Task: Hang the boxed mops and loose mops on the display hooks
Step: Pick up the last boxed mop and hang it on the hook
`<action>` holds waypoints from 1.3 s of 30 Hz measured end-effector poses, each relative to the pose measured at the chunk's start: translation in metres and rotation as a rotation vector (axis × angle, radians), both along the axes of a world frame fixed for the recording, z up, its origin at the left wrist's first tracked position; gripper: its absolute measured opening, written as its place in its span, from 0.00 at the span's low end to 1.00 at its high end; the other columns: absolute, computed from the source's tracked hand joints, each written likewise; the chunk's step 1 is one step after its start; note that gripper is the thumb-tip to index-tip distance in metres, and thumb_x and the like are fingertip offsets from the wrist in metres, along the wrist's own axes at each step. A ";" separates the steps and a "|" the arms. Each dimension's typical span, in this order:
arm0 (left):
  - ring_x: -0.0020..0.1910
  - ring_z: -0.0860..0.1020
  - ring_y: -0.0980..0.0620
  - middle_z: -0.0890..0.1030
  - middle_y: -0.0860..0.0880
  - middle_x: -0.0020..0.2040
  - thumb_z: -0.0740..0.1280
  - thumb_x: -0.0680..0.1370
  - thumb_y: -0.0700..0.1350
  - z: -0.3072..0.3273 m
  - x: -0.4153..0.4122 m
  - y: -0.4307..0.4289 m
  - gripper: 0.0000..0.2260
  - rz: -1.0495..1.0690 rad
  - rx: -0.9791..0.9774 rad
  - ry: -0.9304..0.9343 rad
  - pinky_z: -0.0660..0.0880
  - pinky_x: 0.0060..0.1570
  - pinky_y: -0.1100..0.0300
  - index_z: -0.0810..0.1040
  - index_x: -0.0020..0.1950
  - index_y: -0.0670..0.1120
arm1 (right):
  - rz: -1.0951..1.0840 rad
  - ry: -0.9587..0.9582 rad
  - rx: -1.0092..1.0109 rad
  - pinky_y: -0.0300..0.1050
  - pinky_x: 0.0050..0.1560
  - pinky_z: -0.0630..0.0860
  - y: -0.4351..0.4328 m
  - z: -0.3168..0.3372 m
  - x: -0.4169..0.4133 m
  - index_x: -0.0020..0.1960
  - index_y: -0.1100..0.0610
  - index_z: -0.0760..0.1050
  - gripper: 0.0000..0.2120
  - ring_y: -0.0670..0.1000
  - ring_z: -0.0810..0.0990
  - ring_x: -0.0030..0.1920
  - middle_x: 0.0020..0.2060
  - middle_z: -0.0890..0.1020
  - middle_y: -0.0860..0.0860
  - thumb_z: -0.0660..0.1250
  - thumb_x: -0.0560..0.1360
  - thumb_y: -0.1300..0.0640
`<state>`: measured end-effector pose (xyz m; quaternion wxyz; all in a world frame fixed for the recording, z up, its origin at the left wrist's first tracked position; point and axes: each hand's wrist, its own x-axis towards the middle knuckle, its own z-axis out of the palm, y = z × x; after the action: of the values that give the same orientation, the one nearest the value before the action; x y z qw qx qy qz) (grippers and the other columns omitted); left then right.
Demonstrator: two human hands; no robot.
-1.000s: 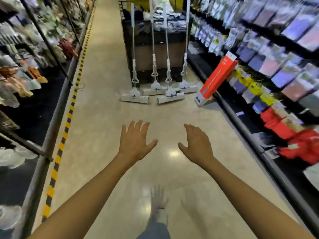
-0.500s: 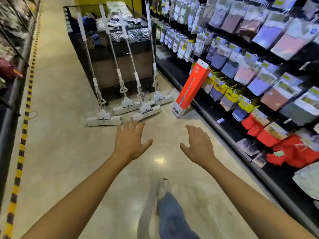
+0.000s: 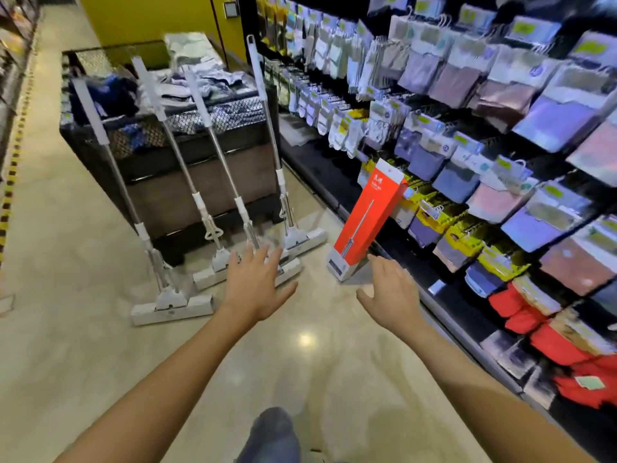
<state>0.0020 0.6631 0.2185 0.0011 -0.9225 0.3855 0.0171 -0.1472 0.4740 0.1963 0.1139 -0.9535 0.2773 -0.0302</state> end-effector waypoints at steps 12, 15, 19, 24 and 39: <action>0.68 0.69 0.40 0.74 0.43 0.67 0.47 0.71 0.67 -0.013 0.232 -0.187 0.36 -0.314 0.037 -0.003 0.62 0.67 0.39 0.68 0.71 0.46 | -0.338 0.007 0.035 0.59 0.66 0.68 -0.143 -0.026 0.187 0.72 0.61 0.65 0.32 0.63 0.71 0.66 0.66 0.74 0.59 0.63 0.74 0.45; 0.64 0.72 0.40 0.76 0.43 0.63 0.48 0.70 0.67 -0.010 0.288 -0.241 0.36 -0.405 0.059 -0.018 0.66 0.64 0.39 0.70 0.68 0.46 | -0.425 -0.040 0.061 0.61 0.57 0.75 -0.176 -0.023 0.228 0.67 0.64 0.72 0.31 0.65 0.78 0.57 0.57 0.79 0.62 0.60 0.71 0.44; 0.73 0.61 0.41 0.65 0.44 0.74 0.47 0.73 0.68 -0.009 0.340 -0.315 0.37 -0.518 0.114 0.001 0.56 0.70 0.40 0.59 0.75 0.47 | -0.544 0.029 0.062 0.57 0.68 0.66 -0.224 -0.017 0.268 0.74 0.59 0.61 0.33 0.60 0.68 0.69 0.68 0.72 0.57 0.65 0.75 0.45; 0.77 0.52 0.44 0.55 0.46 0.78 0.52 0.76 0.67 -0.028 0.377 -0.408 0.36 -0.602 0.185 0.024 0.50 0.73 0.43 0.49 0.78 0.48 | -0.657 0.048 0.099 0.57 0.66 0.68 -0.298 -0.032 0.303 0.72 0.59 0.64 0.30 0.61 0.69 0.67 0.65 0.73 0.58 0.65 0.75 0.46; 0.77 0.50 0.44 0.52 0.46 0.79 0.56 0.73 0.69 -0.251 0.445 -0.652 0.44 -0.714 0.364 0.107 0.48 0.75 0.44 0.43 0.78 0.45 | -0.868 0.059 0.305 0.53 0.62 0.69 -0.511 -0.227 0.374 0.72 0.59 0.63 0.38 0.59 0.71 0.66 0.64 0.74 0.58 0.69 0.70 0.39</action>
<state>0.4468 0.0107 -0.0329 0.1503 -0.7133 0.6718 0.1317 0.2271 -0.0371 -0.0304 0.2216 -0.7219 0.6555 -0.0068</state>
